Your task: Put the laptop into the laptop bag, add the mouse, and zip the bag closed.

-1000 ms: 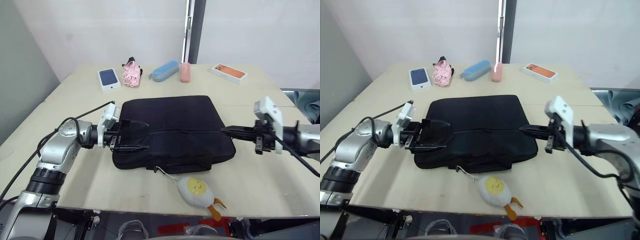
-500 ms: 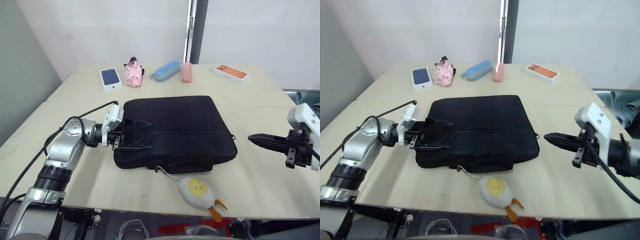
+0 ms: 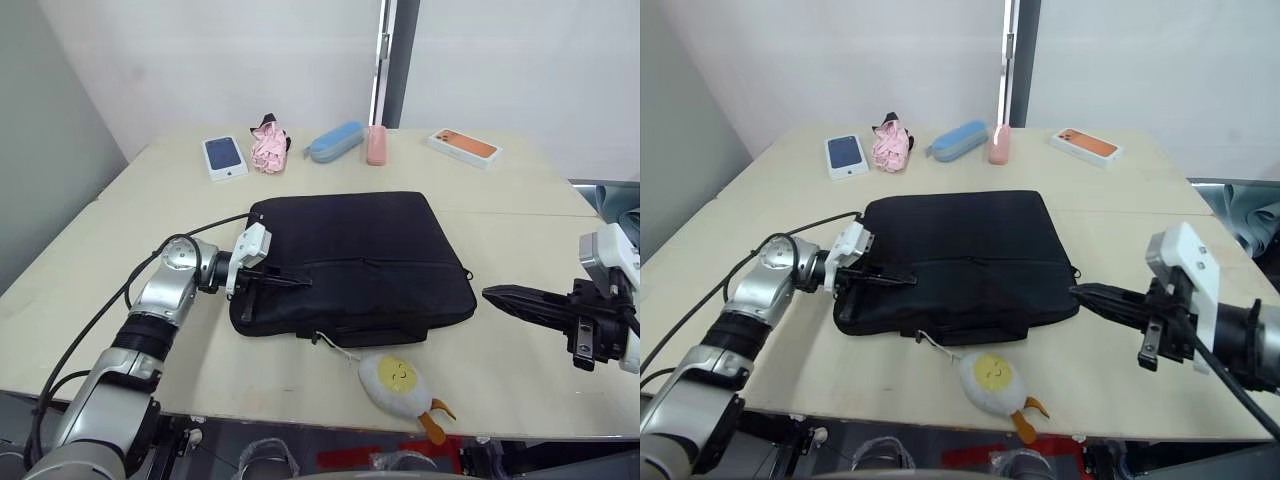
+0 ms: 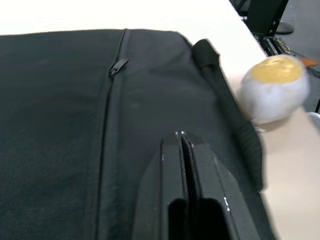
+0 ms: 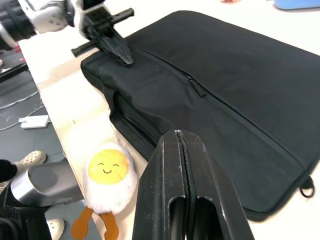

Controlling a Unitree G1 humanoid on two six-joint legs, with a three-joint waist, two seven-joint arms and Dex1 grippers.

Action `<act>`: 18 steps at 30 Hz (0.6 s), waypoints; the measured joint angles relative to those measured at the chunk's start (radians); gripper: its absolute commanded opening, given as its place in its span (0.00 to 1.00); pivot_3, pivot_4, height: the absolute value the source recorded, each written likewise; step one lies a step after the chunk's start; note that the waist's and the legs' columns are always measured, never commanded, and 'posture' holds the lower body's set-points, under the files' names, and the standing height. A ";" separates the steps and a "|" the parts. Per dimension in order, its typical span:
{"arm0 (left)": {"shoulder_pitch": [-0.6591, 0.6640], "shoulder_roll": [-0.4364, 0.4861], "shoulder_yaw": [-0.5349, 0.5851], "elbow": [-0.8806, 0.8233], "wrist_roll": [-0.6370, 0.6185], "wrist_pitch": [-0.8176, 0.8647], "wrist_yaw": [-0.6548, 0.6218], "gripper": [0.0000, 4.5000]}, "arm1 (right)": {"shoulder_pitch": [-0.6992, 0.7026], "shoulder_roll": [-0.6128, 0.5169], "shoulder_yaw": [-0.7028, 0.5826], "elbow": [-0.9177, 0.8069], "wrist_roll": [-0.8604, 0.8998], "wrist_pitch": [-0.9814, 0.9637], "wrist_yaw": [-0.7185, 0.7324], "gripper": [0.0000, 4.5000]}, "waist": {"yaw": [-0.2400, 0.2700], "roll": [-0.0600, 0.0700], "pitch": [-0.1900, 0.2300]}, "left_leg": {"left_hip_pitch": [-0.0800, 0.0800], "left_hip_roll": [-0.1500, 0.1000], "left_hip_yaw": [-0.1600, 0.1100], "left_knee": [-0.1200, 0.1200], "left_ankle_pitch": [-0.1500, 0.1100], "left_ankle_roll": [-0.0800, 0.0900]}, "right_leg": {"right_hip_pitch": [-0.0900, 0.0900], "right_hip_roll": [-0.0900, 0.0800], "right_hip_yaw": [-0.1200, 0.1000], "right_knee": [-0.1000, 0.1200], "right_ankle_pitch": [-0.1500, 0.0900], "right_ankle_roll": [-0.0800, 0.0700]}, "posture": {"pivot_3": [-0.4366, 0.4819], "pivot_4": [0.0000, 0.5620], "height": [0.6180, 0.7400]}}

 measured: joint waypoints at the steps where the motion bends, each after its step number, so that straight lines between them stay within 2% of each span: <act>1: -0.017 -0.009 -0.002 0.030 0.013 -0.015 0.002 0.01 | -0.001 -0.008 0.010 -0.002 0.001 -0.007 -0.008 0.00 | 0.000 0.000 0.000 | 0.000 0.000 0.000 0.000 0.000 0.000 | 0.000 0.000 0.000 0.000 0.000 0.000 | 0.48 0.27 1.00; 2: -0.027 -0.014 -0.005 0.048 0.023 -0.026 0.003 0.01 | -0.002 -0.011 0.019 -0.004 0.010 -0.011 -0.017 0.00 | 0.000 0.000 0.000 | 0.000 0.000 0.000 0.000 0.000 0.000 | 0.000 0.000 0.000 0.000 0.000 0.000 | 0.48 0.27 1.00; 4: -0.033 -0.015 -0.021 0.074 0.050 -0.047 0.002 0.00 | -0.011 -0.011 0.036 -0.004 0.054 -0.021 -0.054 0.12 | -0.004 0.000 0.000 | 0.000 0.000 0.000 0.000 0.000 0.000 | 0.000 0.000 0.000 0.000 0.000 0.000 | 0.48 0.27 1.00; 11: -0.039 -0.010 -0.050 0.125 0.089 -0.162 -0.023 0.00 | -0.014 -0.057 0.221 -0.042 0.070 -0.023 -0.148 0.64 | -0.004 0.000 -0.001 | 0.003 -0.001 -0.001 0.001 0.000 -0.001 | 0.003 -0.001 0.000 0.001 0.000 0.001 | 0.48 0.27 1.00; 15: -0.046 -0.013 -0.049 0.160 0.089 -0.172 -0.026 0.00 | -0.084 -0.060 0.373 -0.057 0.078 -0.030 -0.207 0.95 | -0.006 0.001 -0.002 | 0.003 -0.002 -0.001 0.003 -0.003 -0.005 | 0.004 -0.002 0.000 0.002 0.001 0.002 | 0.48 0.27 1.00; 16: -0.046 -0.013 -0.048 0.168 0.089 -0.172 -0.027 0.00 | -0.108 -0.059 0.420 -0.057 0.073 -0.032 -0.223 0.99 | -0.006 0.001 -0.002 | 0.003 -0.002 -0.001 0.003 -0.004 -0.007 | 0.004 -0.003 0.000 0.002 0.001 0.003 | 0.48 0.27 1.00; 18: -0.043 -0.014 -0.046 0.180 0.087 -0.169 -0.027 0.00 | -0.156 -0.045 0.520 -0.055 0.047 -0.032 -0.247 0.99 | -0.008 0.000 -0.003 | 0.003 -0.002 -0.001 0.003 -0.004 -0.007 | 0.004 -0.003 0.000 0.002 0.001 0.003 | 0.48 0.27 1.00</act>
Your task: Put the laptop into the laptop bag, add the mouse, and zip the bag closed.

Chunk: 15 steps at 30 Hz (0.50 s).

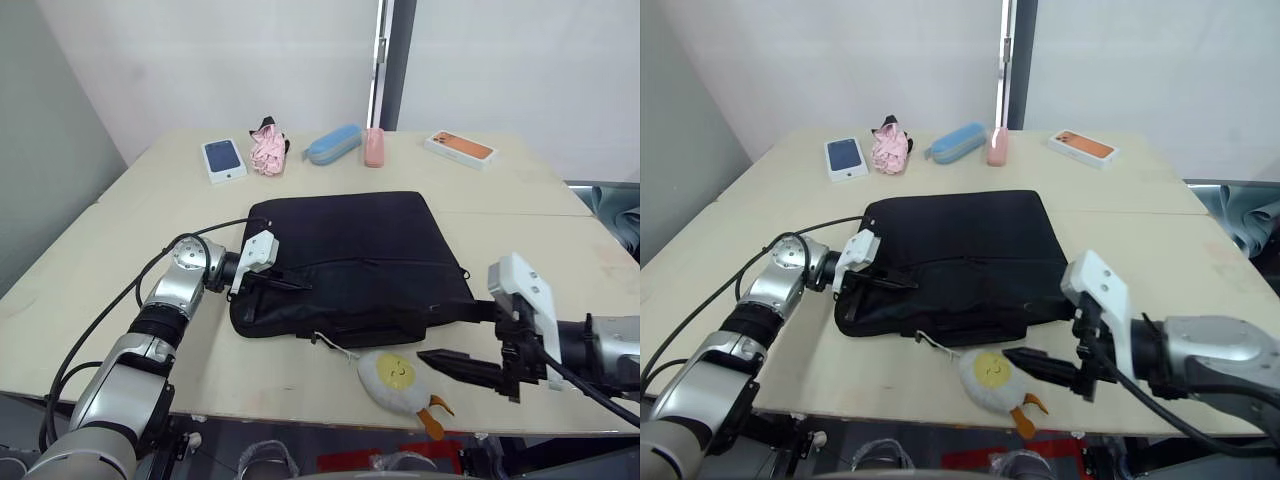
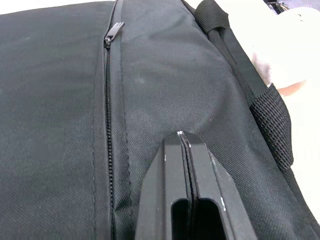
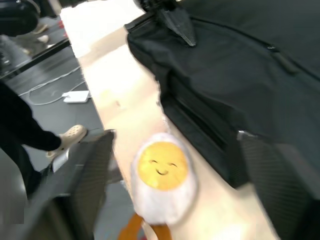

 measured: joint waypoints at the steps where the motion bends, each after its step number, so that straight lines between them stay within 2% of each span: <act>1: 0.003 -0.002 0.005 0.006 -0.003 0.005 -0.001 0.00 | -0.022 0.012 0.058 0.005 -0.012 0.003 -0.015 0.99 | -0.001 0.000 0.000 | 0.000 0.000 0.000 0.000 0.000 0.000 | 0.000 0.000 0.000 0.000 0.000 0.000 | 0.48 0.27 1.00; 4: 0.007 -0.003 0.009 0.023 -0.007 0.015 -0.002 0.00 | -0.060 0.039 0.180 0.028 -0.037 0.024 -0.048 0.99 | 0.000 0.000 -0.001 | 0.000 0.000 0.000 0.000 0.000 -0.001 | 0.000 0.000 0.000 0.000 0.000 0.000 | 0.48 0.27 1.00; 7: 0.009 -0.002 0.011 0.042 -0.007 0.013 -0.003 0.00 | -0.067 0.057 0.333 0.077 -0.133 0.051 -0.066 0.99 | 0.001 0.000 -0.001 | 0.000 -0.002 0.000 0.000 0.002 -0.004 | 0.000 -0.001 0.000 0.000 0.000 0.001 | 0.48 0.27 1.00; 15: 0.010 -0.002 0.013 0.058 -0.006 0.012 -0.004 0.00 | -0.064 0.075 0.408 0.126 -0.261 0.037 -0.039 0.99 | 0.000 0.001 -0.002 | 0.000 -0.003 0.000 0.000 0.001 -0.002 | 0.000 -0.003 0.000 0.000 0.001 0.001 | 0.48 0.27 1.00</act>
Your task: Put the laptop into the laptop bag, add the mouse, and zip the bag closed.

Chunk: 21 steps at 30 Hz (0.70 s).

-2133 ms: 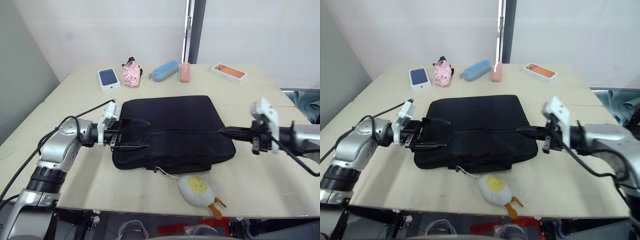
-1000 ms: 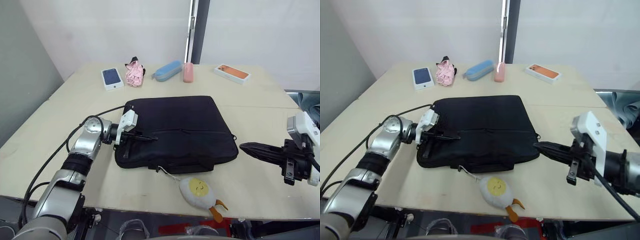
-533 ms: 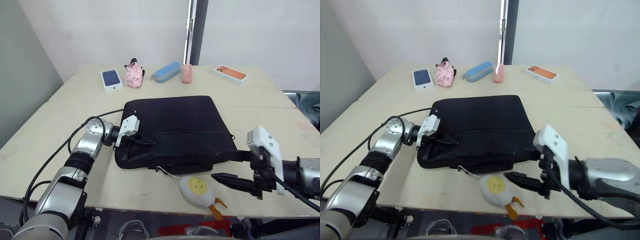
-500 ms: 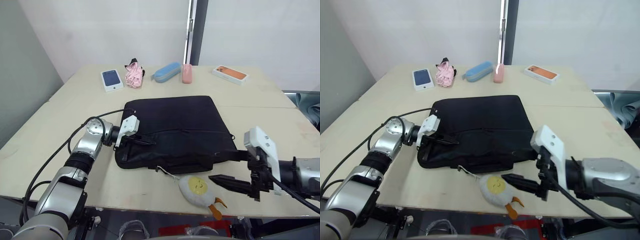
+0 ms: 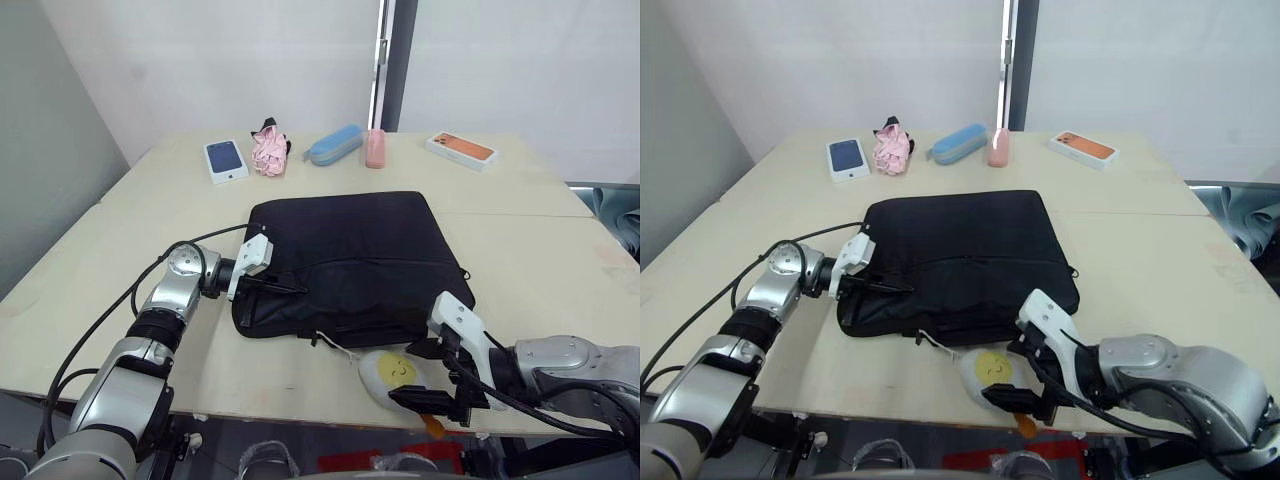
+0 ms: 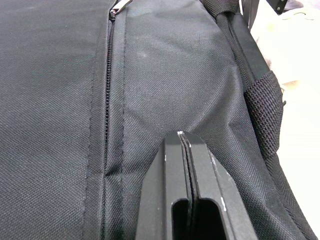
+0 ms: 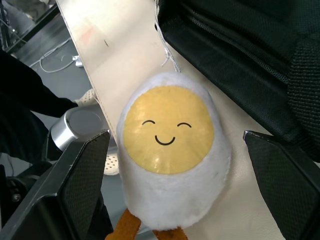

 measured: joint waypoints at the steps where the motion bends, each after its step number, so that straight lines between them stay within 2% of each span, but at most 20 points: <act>1: 0.000 0.000 0.001 0.001 0.000 0.000 0.000 0.00 | 0.001 0.001 0.022 0.000 -0.020 -0.001 0.007 0.99 | 0.000 0.000 0.000 | 0.000 0.000 0.000 0.000 0.000 0.000 | 0.000 0.000 0.000 0.000 0.000 0.000 | 0.48 0.27 1.00; 5: -0.001 0.000 0.004 0.008 0.000 0.002 -0.003 0.00 | -0.005 0.035 0.102 0.011 -0.089 -0.003 0.021 0.99 | -0.003 0.000 0.000 | 0.000 0.000 0.000 0.000 0.000 0.000 | 0.000 0.000 0.000 0.000 0.000 0.000 | 0.48 0.27 1.00; 8: -0.005 0.000 0.004 0.023 0.000 0.004 -0.004 0.00 | -0.026 0.061 0.131 0.047 -0.125 -0.011 0.045 0.81 | -0.006 0.000 -0.002 | 0.000 -0.001 0.000 0.000 0.000 0.001 | 0.000 -0.001 0.000 0.000 0.000 0.001 | 0.48 0.27 1.00; 14: -0.013 -0.006 0.004 0.050 0.000 0.002 -0.006 0.00 | -0.022 0.080 0.132 0.083 -0.163 -0.023 0.078 0.36 | -0.006 0.001 -0.005 | 0.001 -0.001 0.000 0.000 0.000 0.001 | 0.000 -0.001 0.000 0.001 0.001 0.001 | 0.48 0.27 1.00; 19: -0.013 -0.009 0.004 0.067 0.000 -0.017 -0.007 0.00 | 0.019 0.086 0.073 0.079 -0.138 -0.024 0.103 0.01 | -0.006 0.001 -0.006 | 0.001 -0.001 0.000 0.000 -0.001 0.002 | 0.001 -0.001 0.000 0.001 0.000 0.001 | 0.48 0.27 1.00; 21: -0.012 -0.009 0.004 0.070 0.000 -0.027 -0.007 0.00 | 0.034 0.081 0.055 0.076 -0.129 -0.022 0.108 0.00 | -0.006 0.002 -0.007 | 0.001 -0.001 0.000 0.000 -0.001 0.002 | 0.001 -0.001 0.001 0.001 0.000 0.001 | 0.48 0.27 1.00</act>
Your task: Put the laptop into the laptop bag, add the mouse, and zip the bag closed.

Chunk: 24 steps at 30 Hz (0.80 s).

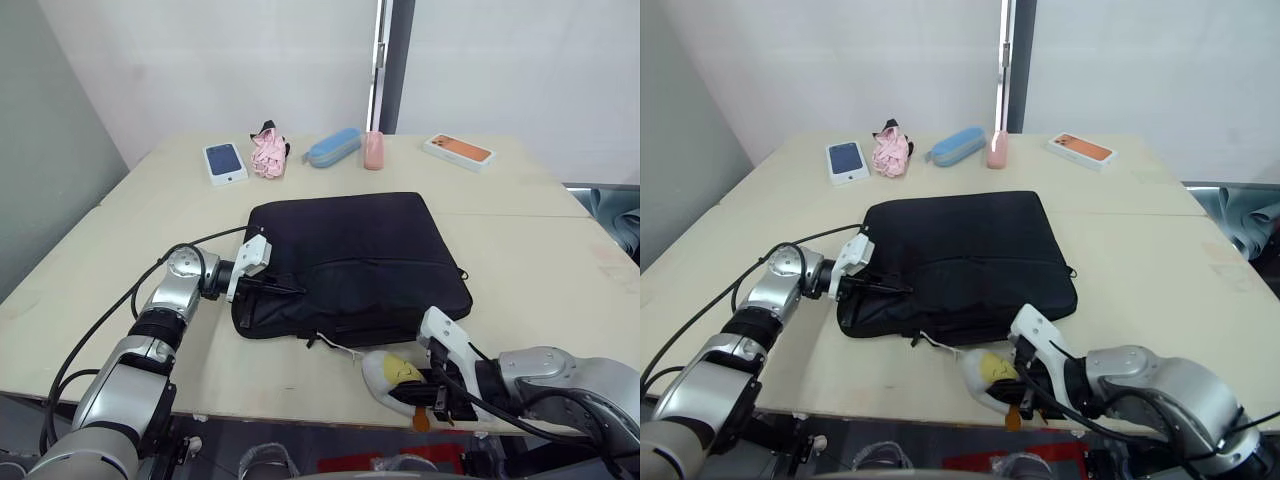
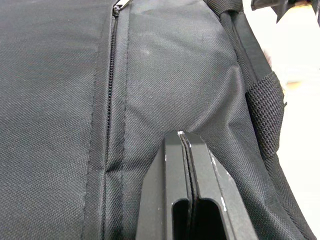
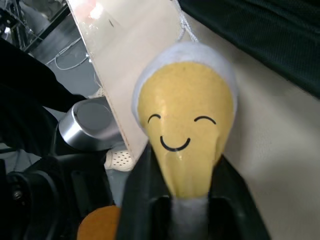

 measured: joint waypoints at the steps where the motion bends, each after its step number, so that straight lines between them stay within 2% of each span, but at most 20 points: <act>1: 0.001 0.000 0.000 0.001 0.000 -0.004 0.000 0.00 | 0.010 -0.001 -0.010 -0.002 0.001 0.001 0.000 0.00 | 0.000 0.000 0.000 | 0.000 0.000 0.000 0.000 0.000 0.000 | 0.000 0.000 0.000 0.000 0.000 0.000 | 0.48 0.27 1.00; 8: 0.009 -0.011 0.001 0.008 0.000 -0.026 0.000 0.00 | 0.115 -0.052 -0.099 -0.025 -0.006 -0.018 0.017 0.00 | 0.004 0.003 -0.003 | 0.000 -0.001 0.000 -0.001 0.000 0.001 | 0.000 -0.001 0.000 -0.002 0.000 0.001 | 0.48 0.27 1.00; 12: 0.010 -0.021 0.001 0.018 0.000 -0.034 0.000 0.00 | 0.171 -0.101 -0.106 -0.069 -0.028 -0.041 0.034 0.00 | 0.007 0.004 -0.004 | 0.000 -0.002 0.001 -0.001 -0.001 0.002 | 0.001 -0.002 0.000 -0.004 0.000 0.002 | 0.48 0.27 1.00; 18: 0.009 -0.039 0.000 0.034 0.002 -0.047 0.001 0.00 | 0.189 -0.189 -0.009 -0.177 -0.151 -0.079 0.028 0.00 | 0.009 0.006 -0.010 | 0.000 -0.010 0.000 -0.004 -0.001 0.006 | 0.002 -0.009 0.000 -0.006 -0.001 0.006 | 0.48 0.27 1.00; 21: 0.012 -0.039 0.002 0.042 0.007 -0.049 0.003 0.00 | 0.157 -0.171 0.052 -0.180 -0.205 -0.072 -0.004 0.00 | 0.006 0.002 -0.019 | 0.001 -0.010 0.000 -0.006 -0.001 0.006 | 0.003 -0.009 0.000 -0.008 -0.001 0.007 | 0.48 0.27 1.00; 24: 0.025 -0.038 0.008 0.049 0.009 -0.049 0.004 0.00 | 0.123 -0.146 0.096 -0.178 -0.239 -0.052 -0.025 0.00 | 0.000 -0.003 -0.020 | 0.013 -0.010 0.002 -0.009 -0.001 0.006 | 0.013 -0.009 0.001 -0.008 -0.004 0.009 | 0.48 0.27 1.00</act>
